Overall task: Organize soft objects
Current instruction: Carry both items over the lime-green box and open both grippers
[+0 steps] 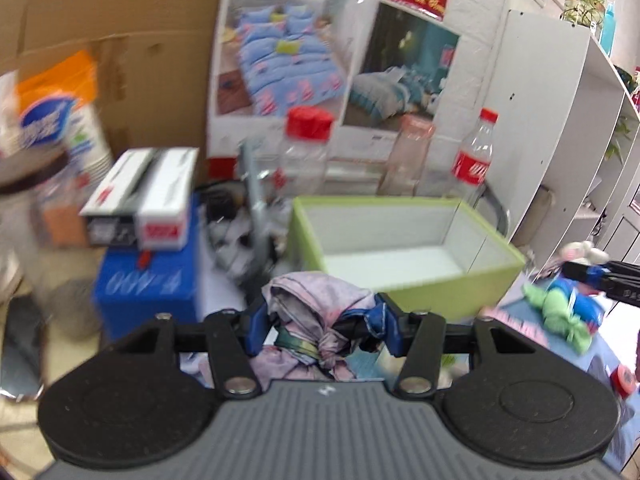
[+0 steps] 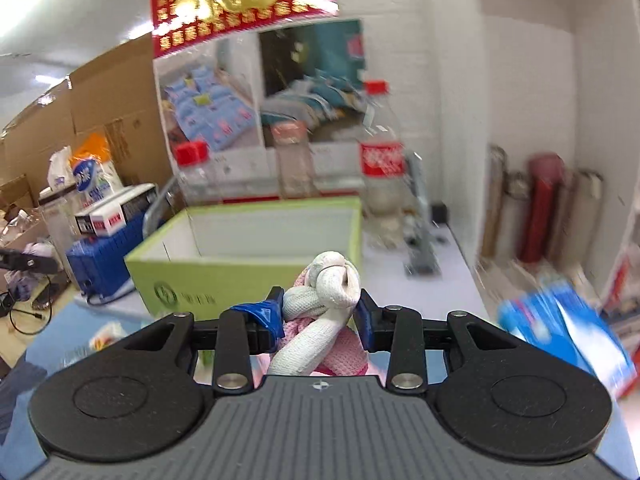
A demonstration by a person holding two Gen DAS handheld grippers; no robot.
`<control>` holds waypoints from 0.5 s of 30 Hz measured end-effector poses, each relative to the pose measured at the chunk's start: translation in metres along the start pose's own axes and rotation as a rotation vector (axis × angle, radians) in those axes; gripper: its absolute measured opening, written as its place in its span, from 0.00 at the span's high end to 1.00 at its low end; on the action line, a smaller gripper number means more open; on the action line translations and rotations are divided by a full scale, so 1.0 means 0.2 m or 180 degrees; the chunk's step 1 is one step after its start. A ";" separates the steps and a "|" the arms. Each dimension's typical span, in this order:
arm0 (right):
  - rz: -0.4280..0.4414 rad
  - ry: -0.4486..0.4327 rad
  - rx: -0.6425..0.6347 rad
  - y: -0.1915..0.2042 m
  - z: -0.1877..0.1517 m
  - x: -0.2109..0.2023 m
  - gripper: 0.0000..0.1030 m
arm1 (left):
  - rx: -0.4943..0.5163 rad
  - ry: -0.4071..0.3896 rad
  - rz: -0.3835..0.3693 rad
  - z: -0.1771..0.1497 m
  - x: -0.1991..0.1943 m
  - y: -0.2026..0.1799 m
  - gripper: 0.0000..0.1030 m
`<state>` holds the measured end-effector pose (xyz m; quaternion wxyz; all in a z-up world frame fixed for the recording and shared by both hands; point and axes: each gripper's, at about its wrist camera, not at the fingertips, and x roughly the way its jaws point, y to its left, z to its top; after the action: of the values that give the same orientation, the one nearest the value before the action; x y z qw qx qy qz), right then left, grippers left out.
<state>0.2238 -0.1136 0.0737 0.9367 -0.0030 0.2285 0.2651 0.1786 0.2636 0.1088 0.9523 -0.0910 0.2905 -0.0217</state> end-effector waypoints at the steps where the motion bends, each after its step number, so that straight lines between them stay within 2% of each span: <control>1: 0.0047 0.0010 -0.0016 0.03 0.06 0.06 0.81 | 0.0011 -0.0007 -0.0028 0.05 0.06 -0.03 0.47; 7: 0.0142 0.0264 -0.0165 0.16 0.29 0.47 0.81 | 0.0000 0.0120 -0.0054 0.25 0.44 -0.10 0.47; 13: 0.0227 0.0524 -0.0206 0.18 0.31 0.77 0.79 | -0.0002 0.0305 -0.0014 0.25 0.68 -0.09 0.45; 14: 0.0257 0.0572 -0.0181 0.17 0.31 0.81 0.78 | 0.0010 0.0294 0.0018 0.25 0.69 -0.09 0.35; 15: 0.0294 0.0608 -0.0155 0.17 0.30 0.84 0.77 | 0.0026 0.0283 0.0077 0.25 0.70 -0.10 0.20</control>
<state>0.3595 0.0067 0.0582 0.8971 -0.0405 0.3101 0.3120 0.3228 0.2396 0.0757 0.9390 -0.0825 0.3335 -0.0154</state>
